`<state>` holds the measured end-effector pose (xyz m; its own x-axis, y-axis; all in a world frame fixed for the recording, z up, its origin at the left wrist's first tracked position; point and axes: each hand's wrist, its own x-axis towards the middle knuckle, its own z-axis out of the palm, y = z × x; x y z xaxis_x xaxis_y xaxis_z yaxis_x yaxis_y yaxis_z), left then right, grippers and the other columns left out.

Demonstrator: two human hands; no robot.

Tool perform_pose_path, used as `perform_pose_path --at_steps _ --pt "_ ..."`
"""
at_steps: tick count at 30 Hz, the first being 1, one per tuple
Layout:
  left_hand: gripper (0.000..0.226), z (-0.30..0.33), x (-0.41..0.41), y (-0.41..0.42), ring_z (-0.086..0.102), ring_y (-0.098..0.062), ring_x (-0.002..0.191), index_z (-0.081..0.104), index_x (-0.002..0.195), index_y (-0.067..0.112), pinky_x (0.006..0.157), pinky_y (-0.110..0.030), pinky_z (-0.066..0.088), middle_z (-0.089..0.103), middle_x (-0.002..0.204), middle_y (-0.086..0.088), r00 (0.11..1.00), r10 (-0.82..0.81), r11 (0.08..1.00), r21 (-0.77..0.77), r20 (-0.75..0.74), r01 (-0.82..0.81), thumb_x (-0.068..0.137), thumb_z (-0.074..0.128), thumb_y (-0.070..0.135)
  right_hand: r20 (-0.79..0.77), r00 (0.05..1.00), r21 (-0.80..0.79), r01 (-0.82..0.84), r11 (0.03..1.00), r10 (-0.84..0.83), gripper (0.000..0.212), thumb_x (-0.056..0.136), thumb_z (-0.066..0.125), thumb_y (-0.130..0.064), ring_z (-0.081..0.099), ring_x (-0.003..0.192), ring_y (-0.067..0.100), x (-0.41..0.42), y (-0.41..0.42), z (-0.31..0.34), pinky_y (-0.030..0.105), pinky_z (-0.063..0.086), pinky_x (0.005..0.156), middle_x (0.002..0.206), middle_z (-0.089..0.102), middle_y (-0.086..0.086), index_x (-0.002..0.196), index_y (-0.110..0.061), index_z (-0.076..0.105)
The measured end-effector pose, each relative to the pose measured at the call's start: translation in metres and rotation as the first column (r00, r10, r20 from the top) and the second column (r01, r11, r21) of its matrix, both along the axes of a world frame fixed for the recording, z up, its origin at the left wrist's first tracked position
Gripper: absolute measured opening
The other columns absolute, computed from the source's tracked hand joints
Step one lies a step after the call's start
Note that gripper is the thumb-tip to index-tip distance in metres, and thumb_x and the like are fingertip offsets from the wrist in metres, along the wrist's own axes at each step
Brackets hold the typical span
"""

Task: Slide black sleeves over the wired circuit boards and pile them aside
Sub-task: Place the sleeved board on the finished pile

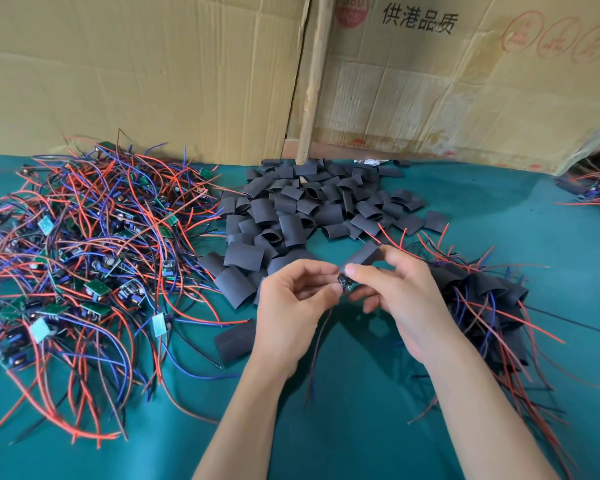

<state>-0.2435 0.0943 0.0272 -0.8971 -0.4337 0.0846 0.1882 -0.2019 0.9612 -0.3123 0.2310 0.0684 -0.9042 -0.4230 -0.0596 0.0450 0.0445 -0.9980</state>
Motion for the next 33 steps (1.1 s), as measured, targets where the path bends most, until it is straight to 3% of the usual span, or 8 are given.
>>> perform_pose_path --at_steps 6,10,17,21,26,30,33 --pt "0.013 -0.0013 -0.0017 -0.0025 0.068 -0.012 0.069 0.073 0.094 0.009 0.066 -0.021 0.055 0.073 0.079 -0.004 0.999 0.042 0.992 0.117 0.009 -0.043 0.085 0.078 0.002 0.108 0.986 -0.128 -0.116 0.985 0.131 0.020 0.072 0.080 -0.029 0.070 0.072 0.024 0.0014 0.0027 0.0046 0.024 0.049 0.054 0.098 0.077 0.014 0.092 -0.022 0.079" --pt "0.009 0.0000 -0.0021 -0.0038 0.067 -0.011 0.068 0.073 0.091 0.012 0.062 -0.019 0.053 0.072 0.079 -0.004 0.998 0.046 0.985 0.162 0.030 -0.051 0.086 0.078 0.007 0.136 0.972 -0.177 -0.168 0.970 0.193 0.016 0.080 0.076 -0.019 0.070 0.075 0.025 0.0028 0.0037 0.0041 0.024 0.051 0.057 0.104 0.077 0.015 0.096 -0.020 0.080" --pt "0.024 0.0051 0.0021 -0.0057 0.070 -0.018 0.084 0.077 0.087 0.016 0.081 -0.027 0.058 0.074 0.090 -0.008 0.998 -0.049 0.959 0.276 -0.049 0.061 0.070 0.081 -0.001 0.144 0.981 -0.239 -0.091 0.967 0.128 0.011 0.077 0.080 -0.016 0.069 0.077 0.025 0.0025 0.0057 0.0050 0.025 0.053 0.060 0.102 0.073 0.021 0.088 -0.016 0.079" --pt "0.022 0.0054 0.0021 -0.0024 0.071 -0.017 0.077 0.072 0.089 0.007 0.074 -0.023 0.057 0.074 0.085 -0.006 0.997 -0.044 0.964 0.260 -0.061 0.059 0.074 0.080 -0.006 0.181 0.966 -0.280 -0.132 0.951 0.188 0.018 0.075 0.082 -0.018 0.069 0.074 0.022 0.0016 0.0056 0.0051 0.026 0.055 0.062 0.095 0.073 0.015 0.092 -0.015 0.078" --pt "0.027 0.0071 0.0013 -0.0037 0.072 -0.020 0.072 0.069 0.089 0.005 0.071 -0.022 0.058 0.073 0.083 -0.011 0.997 -0.070 0.893 0.443 -0.025 0.074 0.065 0.081 0.005 0.152 0.959 -0.272 -0.191 0.943 0.238 0.021 0.078 0.076 -0.010 0.069 0.076 0.021 0.0008 0.0052 0.0009 0.026 0.056 0.065 0.101 0.075 0.015 0.098 -0.015 0.080" --pt "0.019 0.0040 -0.0005 0.0000 0.065 -0.029 0.073 0.067 0.091 0.002 0.071 -0.031 0.060 0.068 0.083 -0.014 0.999 -0.033 0.922 0.387 0.011 0.026 0.076 0.078 -0.003 0.067 0.969 -0.174 -0.223 0.959 0.238 0.021 0.079 0.077 -0.011 0.067 0.075 0.021 0.0024 0.0051 -0.0015 0.027 0.055 0.066 0.092 0.073 0.014 0.099 -0.014 0.080" --pt "0.010 0.0020 -0.0015 0.0022 0.062 -0.027 0.071 0.066 0.090 0.001 0.066 -0.032 0.056 0.067 0.084 -0.016 0.999 -0.005 0.962 0.272 0.035 -0.005 0.086 0.075 -0.002 0.059 0.963 -0.162 -0.250 0.955 0.262 0.021 0.081 0.076 -0.011 0.065 0.074 0.022 0.0033 0.0053 -0.0007 0.027 0.054 0.066 0.090 0.071 0.015 0.102 -0.009 0.078"
